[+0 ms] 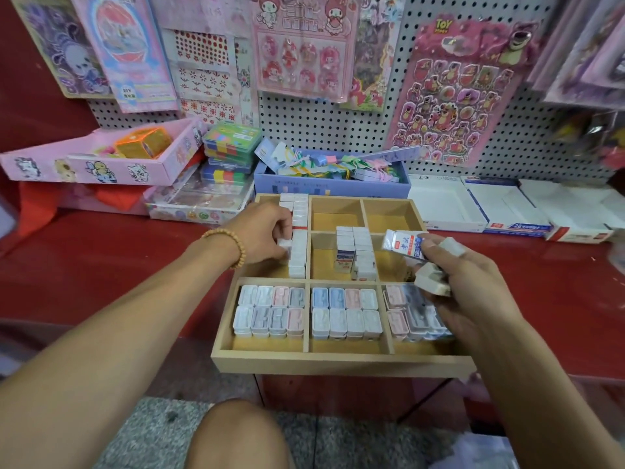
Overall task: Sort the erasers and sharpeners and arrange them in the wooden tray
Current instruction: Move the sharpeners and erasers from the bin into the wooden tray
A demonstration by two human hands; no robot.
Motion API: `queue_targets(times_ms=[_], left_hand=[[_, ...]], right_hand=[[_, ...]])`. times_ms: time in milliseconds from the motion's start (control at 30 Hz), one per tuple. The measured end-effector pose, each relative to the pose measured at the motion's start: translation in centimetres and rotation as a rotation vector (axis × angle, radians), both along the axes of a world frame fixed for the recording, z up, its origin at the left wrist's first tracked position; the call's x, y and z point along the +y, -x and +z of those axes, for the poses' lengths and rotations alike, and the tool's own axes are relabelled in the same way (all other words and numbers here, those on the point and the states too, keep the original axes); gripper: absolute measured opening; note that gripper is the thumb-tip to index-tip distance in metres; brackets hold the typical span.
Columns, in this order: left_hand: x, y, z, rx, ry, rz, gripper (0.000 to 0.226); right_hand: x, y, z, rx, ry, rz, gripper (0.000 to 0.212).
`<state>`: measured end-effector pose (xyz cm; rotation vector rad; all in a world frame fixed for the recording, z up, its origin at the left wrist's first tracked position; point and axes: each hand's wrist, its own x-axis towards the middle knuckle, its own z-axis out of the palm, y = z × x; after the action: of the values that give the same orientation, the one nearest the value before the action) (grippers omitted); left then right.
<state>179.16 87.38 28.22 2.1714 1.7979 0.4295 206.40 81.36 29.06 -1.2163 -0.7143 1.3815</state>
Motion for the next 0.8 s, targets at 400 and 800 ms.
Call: queue_targets(times_ms=[400,800], left_hand=[[-1.7,-2.3,4.0,-0.362,-0.008,0.081,0.003],[-3.5,-6.6,5.2,-0.523,0.168,-0.022,0.031]], right_hand=[[-0.7,1.4,-0.1,-0.016,-0.063,0.089,0.015],[-1.6,0.8,0.6,0.043,-0.003,-0.066,0.016]])
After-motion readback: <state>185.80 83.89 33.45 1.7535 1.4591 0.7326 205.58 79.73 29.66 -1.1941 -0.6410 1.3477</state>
